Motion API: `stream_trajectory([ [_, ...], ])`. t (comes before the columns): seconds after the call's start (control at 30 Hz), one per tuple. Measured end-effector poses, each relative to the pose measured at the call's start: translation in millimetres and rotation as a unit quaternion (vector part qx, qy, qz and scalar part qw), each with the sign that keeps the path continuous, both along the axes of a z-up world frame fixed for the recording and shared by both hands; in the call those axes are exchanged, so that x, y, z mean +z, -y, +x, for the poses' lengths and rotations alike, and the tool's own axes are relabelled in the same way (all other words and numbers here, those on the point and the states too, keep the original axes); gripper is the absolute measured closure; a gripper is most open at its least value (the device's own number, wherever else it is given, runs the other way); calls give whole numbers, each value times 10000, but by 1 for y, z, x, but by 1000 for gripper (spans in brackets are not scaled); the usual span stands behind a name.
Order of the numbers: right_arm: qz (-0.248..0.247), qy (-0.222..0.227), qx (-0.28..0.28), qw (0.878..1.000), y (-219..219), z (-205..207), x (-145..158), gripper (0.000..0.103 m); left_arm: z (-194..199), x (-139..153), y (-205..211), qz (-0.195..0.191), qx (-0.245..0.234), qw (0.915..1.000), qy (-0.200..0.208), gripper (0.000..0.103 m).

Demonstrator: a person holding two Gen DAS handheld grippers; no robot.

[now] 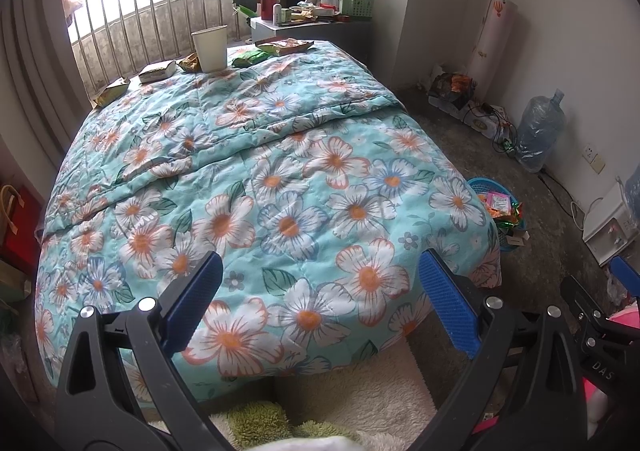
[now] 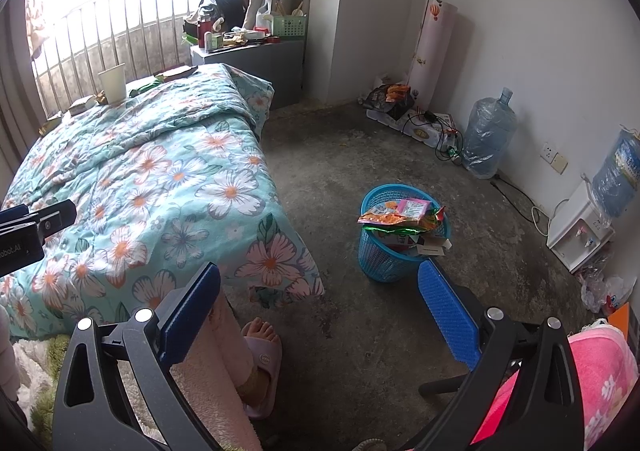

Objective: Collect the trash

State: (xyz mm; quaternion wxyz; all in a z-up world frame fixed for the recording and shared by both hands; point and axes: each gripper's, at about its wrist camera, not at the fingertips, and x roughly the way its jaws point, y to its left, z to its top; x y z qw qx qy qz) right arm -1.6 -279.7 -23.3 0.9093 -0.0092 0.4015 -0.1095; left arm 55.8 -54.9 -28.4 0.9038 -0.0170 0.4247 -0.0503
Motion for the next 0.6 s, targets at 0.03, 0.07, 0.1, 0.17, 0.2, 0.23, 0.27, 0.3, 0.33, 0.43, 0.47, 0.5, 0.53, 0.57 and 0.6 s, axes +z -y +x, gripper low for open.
stream_trajectory([
  [0.03,1,-2,1,10000,0,0,0,7,0,0,0,3,0,10000,1,9],
  [0.07,0,-1,-2,10000,0,0,0,7,0,0,0,4,-4,10000,-2,9],
  [0.1,1,1,2,10000,0,0,0,7,0,0,0,2,-8,10000,-4,9],
  [0.17,-6,5,6,10000,-1,-1,0,7,-1,0,0,5,-9,10000,-2,9],
  [0.2,-4,5,6,10000,-1,-1,0,7,-1,0,0,1,-4,10000,-1,9],
  [0.23,0,4,6,10000,0,-1,0,7,-1,0,0,2,-2,10000,4,9],
  [0.27,1,0,8,10000,0,0,0,7,-1,1,0,3,-1,10000,6,9],
  [0.3,-3,1,10,10000,0,0,0,7,-1,1,0,3,0,10000,-3,9],
  [0.33,-5,1,11,10000,0,0,0,7,-1,1,0,2,0,10000,-2,9],
  [0.43,0,0,12,10000,0,0,0,7,-1,1,0,5,-6,10000,0,9],
  [0.47,-4,0,10,10000,0,0,0,7,-1,1,0,3,-6,10000,0,9],
  [0.5,-3,-1,9,10000,0,0,0,7,-1,1,0,6,-5,10000,-1,9],
  [0.53,-1,-1,10,10000,0,0,0,7,-1,1,0,6,-8,10000,-4,9],
  [0.57,-1,1,11,10000,0,0,0,7,-1,1,0,3,-9,10000,-3,9],
  [0.6,-4,0,10,10000,0,0,0,7,-1,1,0,3,0,10000,0,9],
])
